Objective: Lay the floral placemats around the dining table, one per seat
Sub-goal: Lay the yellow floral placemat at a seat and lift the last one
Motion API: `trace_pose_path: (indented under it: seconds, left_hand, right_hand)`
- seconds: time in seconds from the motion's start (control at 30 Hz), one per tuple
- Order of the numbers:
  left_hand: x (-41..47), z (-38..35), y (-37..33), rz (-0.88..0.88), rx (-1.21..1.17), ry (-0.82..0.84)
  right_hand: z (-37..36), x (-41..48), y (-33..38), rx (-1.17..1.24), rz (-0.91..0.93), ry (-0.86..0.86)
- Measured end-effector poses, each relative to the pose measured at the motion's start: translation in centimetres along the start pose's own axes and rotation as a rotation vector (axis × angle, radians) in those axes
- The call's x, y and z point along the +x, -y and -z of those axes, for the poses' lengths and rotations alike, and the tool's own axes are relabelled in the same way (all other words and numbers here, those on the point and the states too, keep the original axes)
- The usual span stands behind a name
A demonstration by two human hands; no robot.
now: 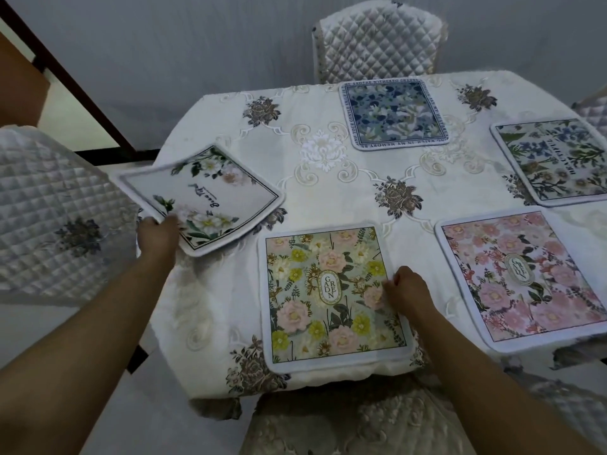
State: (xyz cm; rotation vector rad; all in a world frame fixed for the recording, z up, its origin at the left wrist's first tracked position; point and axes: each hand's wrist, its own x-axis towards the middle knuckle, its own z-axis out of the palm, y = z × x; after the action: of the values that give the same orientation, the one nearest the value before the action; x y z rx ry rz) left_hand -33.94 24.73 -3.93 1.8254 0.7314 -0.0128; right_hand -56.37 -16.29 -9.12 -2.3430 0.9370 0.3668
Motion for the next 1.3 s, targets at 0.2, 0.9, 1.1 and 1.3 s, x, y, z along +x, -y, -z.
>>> trace_pose_path:
  seconds: [0.2, 0.9, 1.1, 1.3]
  left_hand:
    - [-0.6, 2.5, 5.2, 0.244, -0.066, 0.097]
    - [-3.4, 3.7, 8.6, 0.402, -0.024, 0.351]
    - [-4.2, 6.5, 7.8, 0.202, 0.159, 0.417]
    - [-7.1, 11.6, 6.4, -0.174, 0.443, 0.414]
  right_hand:
    - [-1.1, -1.2, 5.8, -0.390, 0.272, -0.144]
    - [-7.5, -6.7, 14.6, -0.395, 0.477, 0.242]
    - [-6.3, -11.7, 9.2, -0.385, 0.306, 0.136]
    - [-3.6, -13.2, 9.2, -0.424, 0.348, 0.060]
